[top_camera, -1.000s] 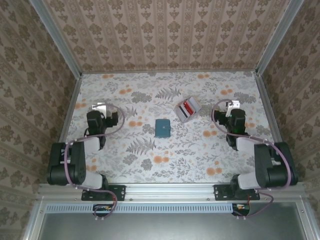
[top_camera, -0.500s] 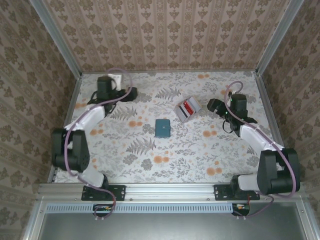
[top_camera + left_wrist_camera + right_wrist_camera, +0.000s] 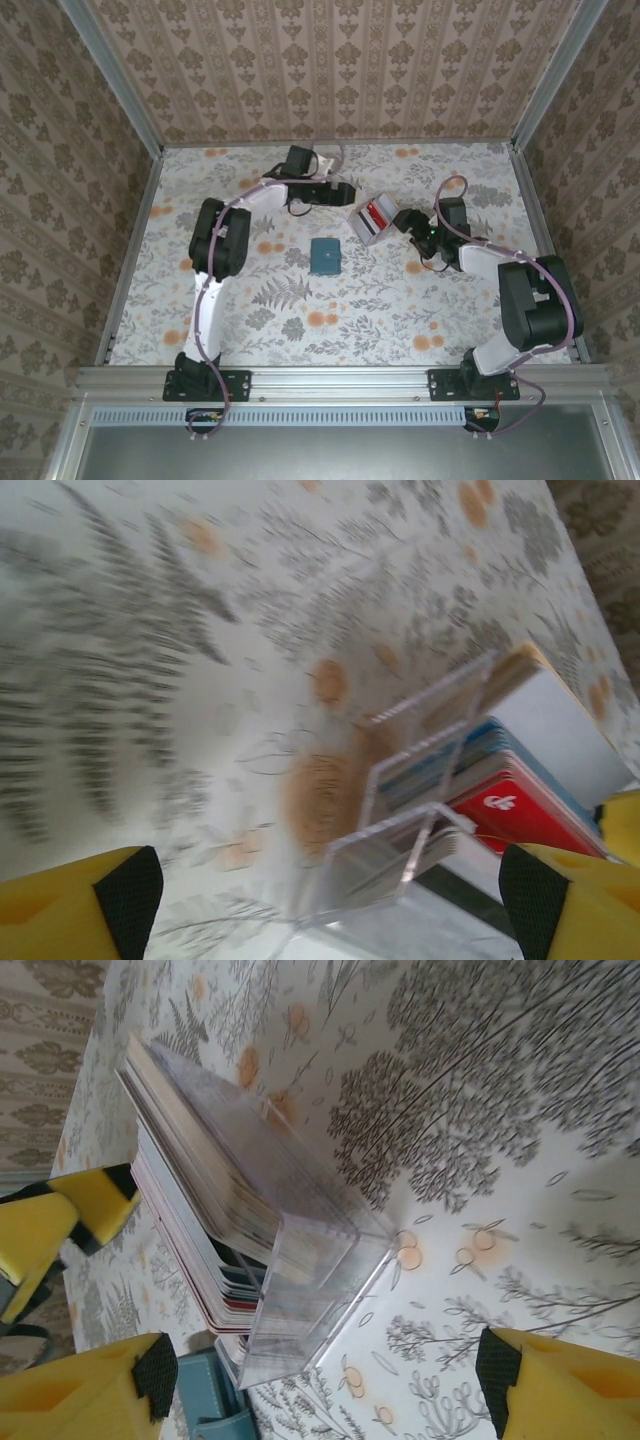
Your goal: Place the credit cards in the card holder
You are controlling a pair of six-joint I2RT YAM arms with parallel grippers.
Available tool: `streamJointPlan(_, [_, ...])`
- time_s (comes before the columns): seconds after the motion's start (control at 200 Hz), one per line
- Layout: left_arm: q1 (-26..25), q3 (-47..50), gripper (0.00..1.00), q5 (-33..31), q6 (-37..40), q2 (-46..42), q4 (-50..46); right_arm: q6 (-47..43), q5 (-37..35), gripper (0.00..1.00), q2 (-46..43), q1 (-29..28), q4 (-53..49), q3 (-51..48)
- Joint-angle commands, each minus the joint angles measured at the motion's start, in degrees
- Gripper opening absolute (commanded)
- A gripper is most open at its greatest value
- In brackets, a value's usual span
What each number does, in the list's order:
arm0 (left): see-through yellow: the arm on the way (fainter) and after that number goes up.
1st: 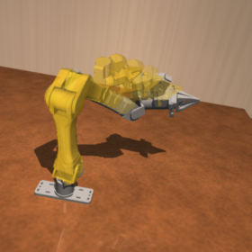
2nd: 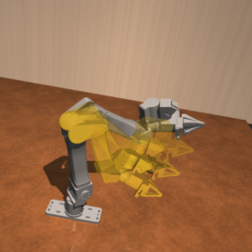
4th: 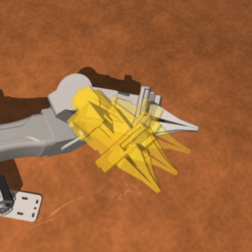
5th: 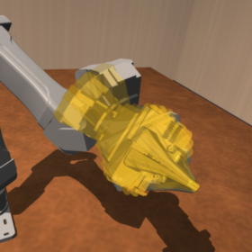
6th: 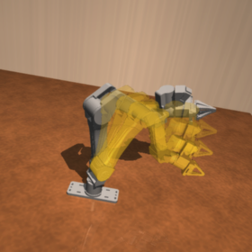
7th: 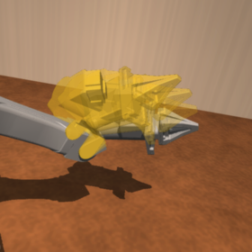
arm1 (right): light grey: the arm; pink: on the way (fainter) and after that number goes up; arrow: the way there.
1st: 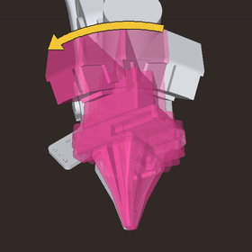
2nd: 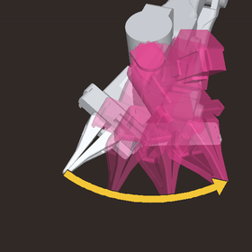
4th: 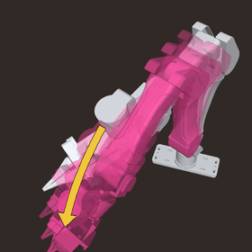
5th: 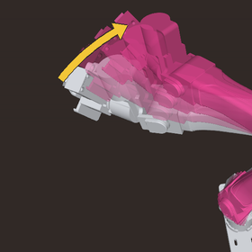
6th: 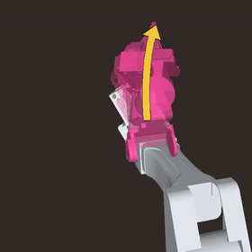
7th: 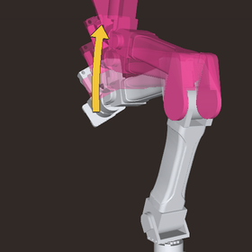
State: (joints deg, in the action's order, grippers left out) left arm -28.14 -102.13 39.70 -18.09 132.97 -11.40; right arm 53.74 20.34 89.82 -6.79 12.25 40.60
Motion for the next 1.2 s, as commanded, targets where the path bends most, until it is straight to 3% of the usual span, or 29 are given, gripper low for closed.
streamJointPlan(0.0, [-0.94,-2.96,0.91,5.53,-3.90,0.91,0.24,2.90,2.88,0.81,1.94,-1.21,3.64,1.94])
streamJointPlan(0.26, [-2.45,-2.01,0.91,7.21,-6.28,1.93,2.26,2.64,4.74,0.81,9.62,-1.21,5.47,9.09])
streamJointPlan(0.625, [-2.53,16.15,0.91,6.23,-11.56,-7.50,13.00,-1.05,9.27,0.83,18.90,-1.73,0.45,20.66])
streamJointPlan(0.835, [-1.71,25.11,0.92,2.49,-10.42,-14.87,13.33,-4.24,10.52,0.83,19.79,-2.17,-3.57,22.06])
streamJointPlan(1.07, [3.11,30.23,0.92,-2.43,-9.38,-22.81,11.56,-17.91,2.73,0.84,13.43,-2.17,-19.17,24.08])
streamJointPlan(1.195, [4.32,32.89,0.92,-9.03,-6.25,-30.12,7.05,-25.61,-2.52,0.81,8.27,-2.56,-26.81,24.40])
